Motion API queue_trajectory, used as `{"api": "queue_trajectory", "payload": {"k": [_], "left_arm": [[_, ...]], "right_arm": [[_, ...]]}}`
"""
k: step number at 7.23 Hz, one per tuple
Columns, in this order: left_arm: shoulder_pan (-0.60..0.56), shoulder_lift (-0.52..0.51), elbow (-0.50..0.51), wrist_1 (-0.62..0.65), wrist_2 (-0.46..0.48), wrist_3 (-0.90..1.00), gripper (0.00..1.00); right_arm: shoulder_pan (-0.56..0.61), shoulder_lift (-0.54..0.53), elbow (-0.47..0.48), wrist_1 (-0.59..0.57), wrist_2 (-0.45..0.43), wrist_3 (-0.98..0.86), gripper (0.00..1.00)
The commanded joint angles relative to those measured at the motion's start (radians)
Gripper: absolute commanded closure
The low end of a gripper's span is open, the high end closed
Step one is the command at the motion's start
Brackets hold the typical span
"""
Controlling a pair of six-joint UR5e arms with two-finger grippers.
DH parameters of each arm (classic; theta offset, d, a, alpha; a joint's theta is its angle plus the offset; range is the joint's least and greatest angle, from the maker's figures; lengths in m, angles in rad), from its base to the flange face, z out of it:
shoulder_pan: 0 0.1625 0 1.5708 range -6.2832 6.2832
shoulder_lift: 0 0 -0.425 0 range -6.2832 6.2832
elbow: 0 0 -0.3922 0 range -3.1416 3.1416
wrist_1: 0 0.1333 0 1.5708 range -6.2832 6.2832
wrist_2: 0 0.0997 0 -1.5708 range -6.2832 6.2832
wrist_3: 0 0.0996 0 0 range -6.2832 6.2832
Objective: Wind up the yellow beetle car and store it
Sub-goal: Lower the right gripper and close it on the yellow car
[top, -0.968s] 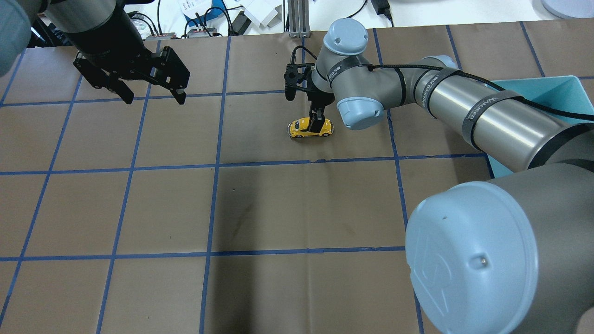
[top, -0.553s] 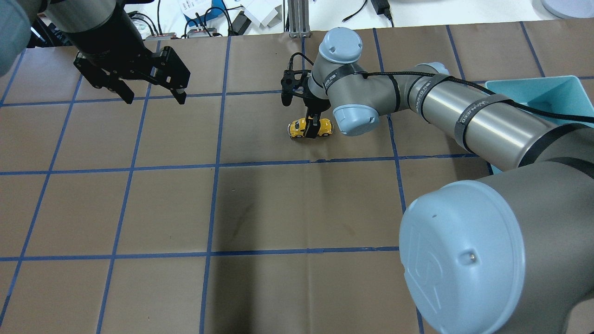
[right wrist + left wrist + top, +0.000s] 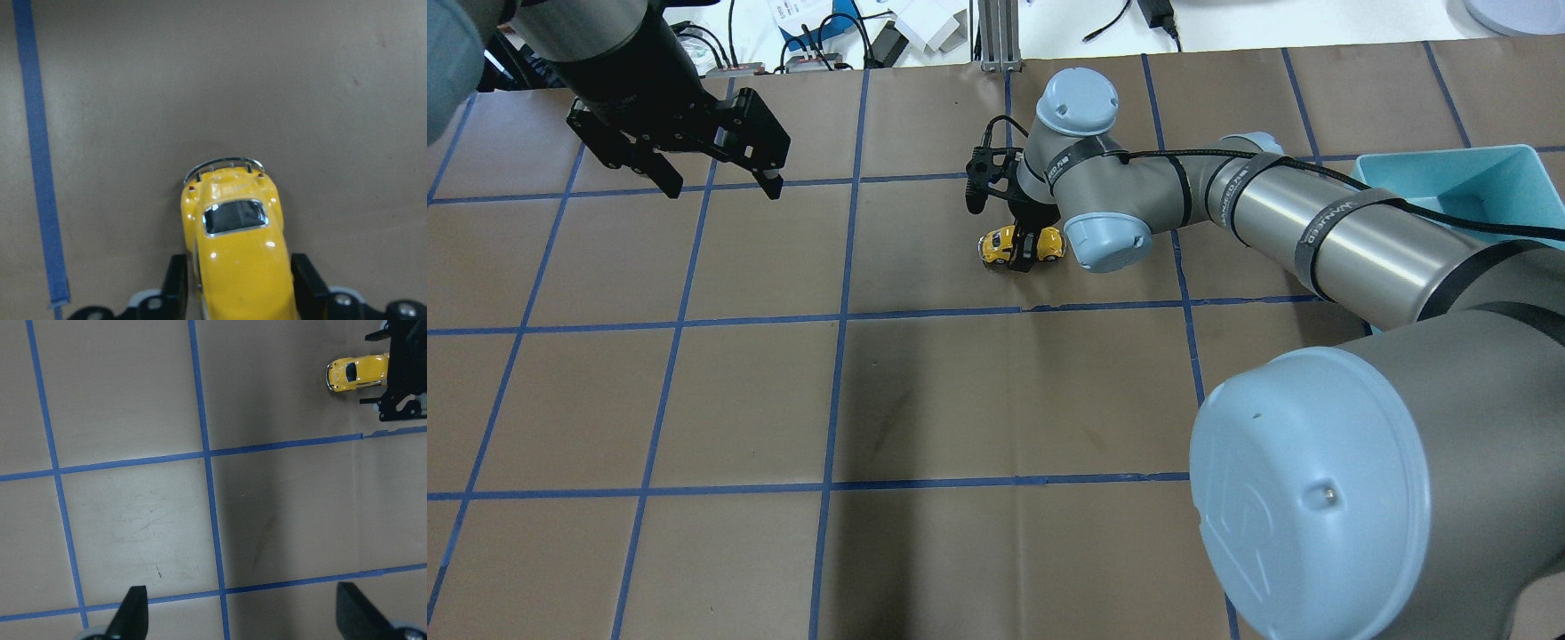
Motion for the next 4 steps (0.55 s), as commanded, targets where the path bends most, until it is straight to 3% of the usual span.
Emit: {"api": "queue_trajectory", "payload": {"k": [1,4], "left_arm": [[-0.001,0.0,0.001,0.0,0.001,0.0,0.0],[0.0,0.0,0.001,0.0,0.001,0.0,0.0]], "right_arm": [[-0.003,-0.01,-0.008,0.003,-0.01,0.025,0.74],[-0.044,-0.125,0.001,0.048,-0.054,0.025,0.74]]}}
